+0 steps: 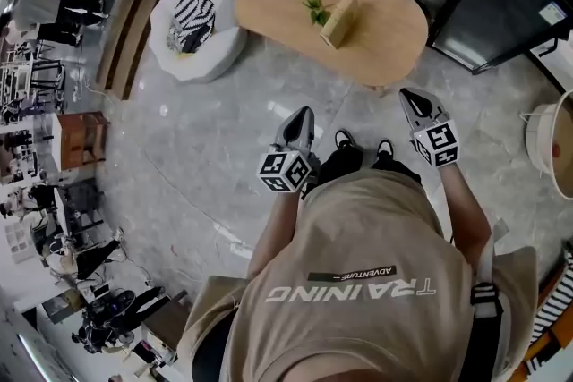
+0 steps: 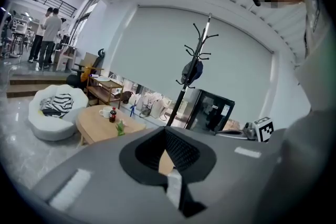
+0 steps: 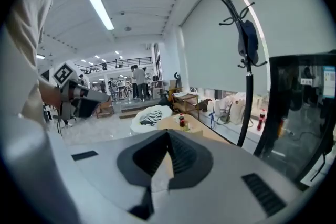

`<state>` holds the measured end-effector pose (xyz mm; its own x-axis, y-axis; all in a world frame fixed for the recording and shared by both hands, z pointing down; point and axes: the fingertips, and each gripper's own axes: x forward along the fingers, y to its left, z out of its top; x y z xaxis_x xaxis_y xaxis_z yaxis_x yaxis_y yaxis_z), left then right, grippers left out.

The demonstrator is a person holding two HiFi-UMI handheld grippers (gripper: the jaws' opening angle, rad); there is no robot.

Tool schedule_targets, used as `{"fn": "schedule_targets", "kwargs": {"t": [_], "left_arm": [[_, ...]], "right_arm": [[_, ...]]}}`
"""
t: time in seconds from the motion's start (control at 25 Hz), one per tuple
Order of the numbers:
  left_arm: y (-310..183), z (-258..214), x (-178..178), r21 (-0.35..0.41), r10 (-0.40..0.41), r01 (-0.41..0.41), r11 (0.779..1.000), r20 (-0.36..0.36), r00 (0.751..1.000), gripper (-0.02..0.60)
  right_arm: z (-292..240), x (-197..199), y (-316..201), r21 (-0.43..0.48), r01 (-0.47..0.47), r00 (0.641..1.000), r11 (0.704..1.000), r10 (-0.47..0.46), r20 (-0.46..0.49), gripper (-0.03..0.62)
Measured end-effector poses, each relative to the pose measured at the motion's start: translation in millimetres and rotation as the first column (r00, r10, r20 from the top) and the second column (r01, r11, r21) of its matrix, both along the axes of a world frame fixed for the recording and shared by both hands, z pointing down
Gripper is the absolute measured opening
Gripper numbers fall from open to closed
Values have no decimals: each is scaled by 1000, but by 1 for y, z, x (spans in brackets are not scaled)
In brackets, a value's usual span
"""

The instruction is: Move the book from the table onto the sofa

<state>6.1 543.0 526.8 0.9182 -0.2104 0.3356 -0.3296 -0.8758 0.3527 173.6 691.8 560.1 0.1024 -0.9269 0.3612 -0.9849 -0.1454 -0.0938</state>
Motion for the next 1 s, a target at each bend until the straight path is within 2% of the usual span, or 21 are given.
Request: {"fn": "schedule_targets", "kwargs": {"t": [0.16,0.28,0.44,0.6,0.72,1.0], "left_arm": [[-32,9,4,12,21,-21,1000,-7,1000,-9],[-55,8,12,2,59,-58,998,-16,998,-9],[-86,3,35,41,130,-128,991,-48,990,-9],[-104,8,35,26,172,-171,985,-48,984,-9],[-123,9,34,1,157,-157,988,-51,986,-9],[-149,21,25,-5,144,-144,990,-42,989,-9]], "right_arm": [[-6,-20,-34,-5,30,999,1000,-30,-24,5],[-24,-25,-58,17,5,1000,1000,-5,-27,5],[-40,-20,-90,29,-22,997,999,24,-78,5],[-38,-21,-107,28,-96,994,995,97,-55,5],[-38,-18,-113,19,-136,990,991,136,-41,5],[-34,-15,-139,0,-139,990,990,139,-20,5]]}}
